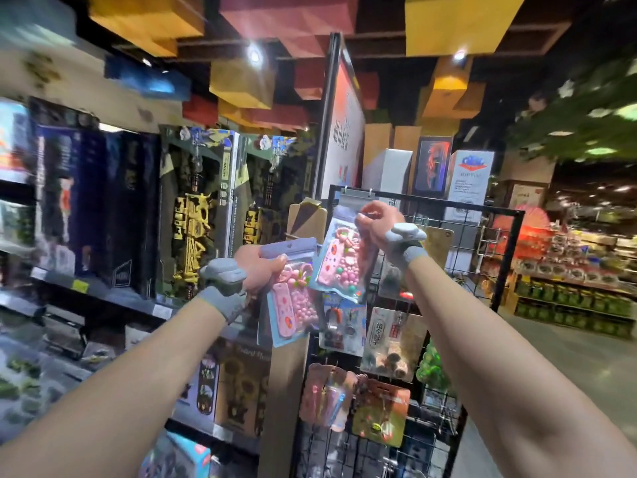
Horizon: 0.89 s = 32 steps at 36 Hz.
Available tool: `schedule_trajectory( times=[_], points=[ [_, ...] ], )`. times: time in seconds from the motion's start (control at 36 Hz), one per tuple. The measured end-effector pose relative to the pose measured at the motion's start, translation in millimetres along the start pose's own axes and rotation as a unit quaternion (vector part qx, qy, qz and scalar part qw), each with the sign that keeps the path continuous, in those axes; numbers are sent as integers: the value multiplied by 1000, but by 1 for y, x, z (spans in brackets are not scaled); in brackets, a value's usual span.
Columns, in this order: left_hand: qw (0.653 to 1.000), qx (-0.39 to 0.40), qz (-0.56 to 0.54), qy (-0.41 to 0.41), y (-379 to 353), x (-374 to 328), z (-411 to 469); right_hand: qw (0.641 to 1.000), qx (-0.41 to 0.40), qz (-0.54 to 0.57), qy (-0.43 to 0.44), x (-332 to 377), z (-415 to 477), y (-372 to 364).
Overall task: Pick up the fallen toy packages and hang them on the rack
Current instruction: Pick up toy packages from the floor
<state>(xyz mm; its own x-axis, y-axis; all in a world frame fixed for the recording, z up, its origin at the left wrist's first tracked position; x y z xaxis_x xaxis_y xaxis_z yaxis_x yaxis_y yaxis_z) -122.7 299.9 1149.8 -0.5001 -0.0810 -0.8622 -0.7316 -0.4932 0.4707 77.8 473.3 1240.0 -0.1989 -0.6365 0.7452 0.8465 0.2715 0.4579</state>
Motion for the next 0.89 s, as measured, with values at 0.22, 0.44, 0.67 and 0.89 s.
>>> schedule_trajectory(
  times=[0.22,0.44,0.67,0.89],
  points=[
    [999,-9,-41,9,19,10,-17,1000,-12,-25,2,0,15,0],
    [999,1,37,23,33,0,-39,994,20,-106,-15,8,22,-9],
    [999,-4,35,23,36,-1,-45,999,-13,-42,-14,-7,19,-7],
    [1000,19,-4,25,18,-2,-38,1000,2,-1,-5,-10,20,-2]
  ],
)
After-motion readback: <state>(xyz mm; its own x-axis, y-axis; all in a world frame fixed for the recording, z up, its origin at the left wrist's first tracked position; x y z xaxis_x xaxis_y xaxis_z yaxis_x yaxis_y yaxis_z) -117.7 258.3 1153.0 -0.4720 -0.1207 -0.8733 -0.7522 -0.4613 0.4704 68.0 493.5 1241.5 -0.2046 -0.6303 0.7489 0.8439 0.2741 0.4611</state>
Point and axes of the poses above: each hand's wrist, its own z-axis towards the middle knuckle, its own y-axis out of the back of the hand, x = y × z, the point moved 7 cm from there along z, towards the middle knuckle, and after that the axes turned 10 degrees about x, right-handed, at the moved point
